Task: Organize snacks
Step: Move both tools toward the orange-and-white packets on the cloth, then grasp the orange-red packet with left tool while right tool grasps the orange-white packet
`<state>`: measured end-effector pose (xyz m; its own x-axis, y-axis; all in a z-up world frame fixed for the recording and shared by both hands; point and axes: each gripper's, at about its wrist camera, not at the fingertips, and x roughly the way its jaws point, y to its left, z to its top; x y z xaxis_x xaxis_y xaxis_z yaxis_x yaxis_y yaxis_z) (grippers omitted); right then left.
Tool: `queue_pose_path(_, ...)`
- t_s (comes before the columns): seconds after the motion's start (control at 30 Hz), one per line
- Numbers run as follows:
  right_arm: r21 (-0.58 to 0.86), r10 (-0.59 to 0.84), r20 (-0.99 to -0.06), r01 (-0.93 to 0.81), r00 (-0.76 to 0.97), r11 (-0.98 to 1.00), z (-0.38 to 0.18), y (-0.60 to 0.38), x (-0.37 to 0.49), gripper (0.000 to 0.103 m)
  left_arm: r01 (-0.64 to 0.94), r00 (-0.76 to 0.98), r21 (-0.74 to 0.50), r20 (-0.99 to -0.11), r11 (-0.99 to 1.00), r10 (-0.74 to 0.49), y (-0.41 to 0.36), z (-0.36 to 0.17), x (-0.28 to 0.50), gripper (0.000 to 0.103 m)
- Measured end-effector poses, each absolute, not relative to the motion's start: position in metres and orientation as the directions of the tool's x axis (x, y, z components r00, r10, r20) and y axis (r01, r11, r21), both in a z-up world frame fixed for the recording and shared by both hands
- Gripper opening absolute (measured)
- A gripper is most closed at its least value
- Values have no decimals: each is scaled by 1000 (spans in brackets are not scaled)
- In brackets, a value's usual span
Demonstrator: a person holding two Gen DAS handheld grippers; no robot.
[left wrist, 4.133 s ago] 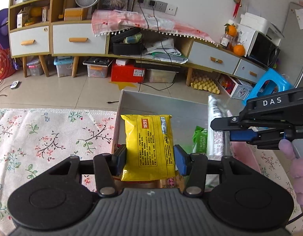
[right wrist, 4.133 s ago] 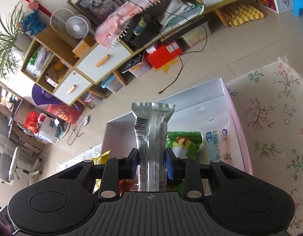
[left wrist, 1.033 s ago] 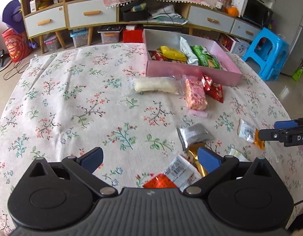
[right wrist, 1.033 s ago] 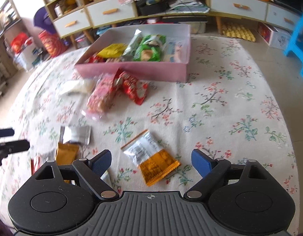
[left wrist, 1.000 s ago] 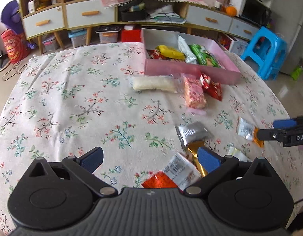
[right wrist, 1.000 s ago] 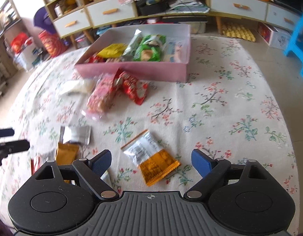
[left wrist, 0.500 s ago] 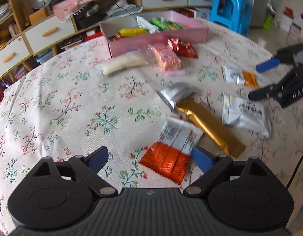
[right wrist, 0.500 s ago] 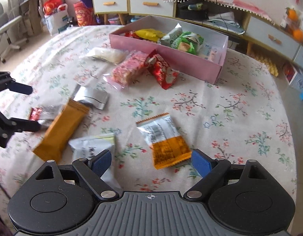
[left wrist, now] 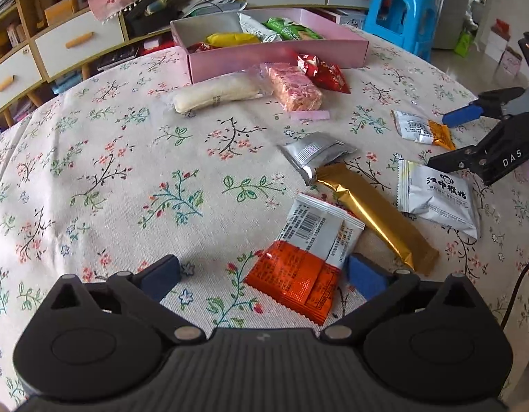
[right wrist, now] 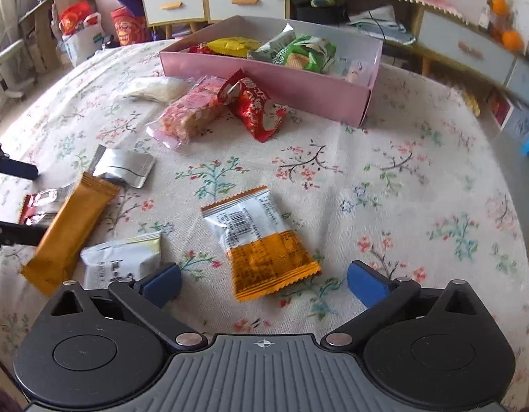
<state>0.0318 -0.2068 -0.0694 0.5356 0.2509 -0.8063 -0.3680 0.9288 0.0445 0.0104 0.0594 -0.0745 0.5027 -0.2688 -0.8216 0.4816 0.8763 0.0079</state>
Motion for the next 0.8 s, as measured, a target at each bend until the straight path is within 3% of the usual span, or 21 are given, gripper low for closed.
queue_pose_path(0.43,40,255,-811,-385,526,922,-69,-203,39,103,484,482,4,-836,875,-263,54,-73,17,103)
queue_pose_path(0.63,35,250,-824,-395,509,918,-67,-200,42,103,501,474,0,-837,865,-275,51,-69,17,89)
queue_pose_path(0.8,24,245,-829,-406,503,913,-66,-196,43,101,505,473,-3,-836,863,-279,50,-66,19,71)
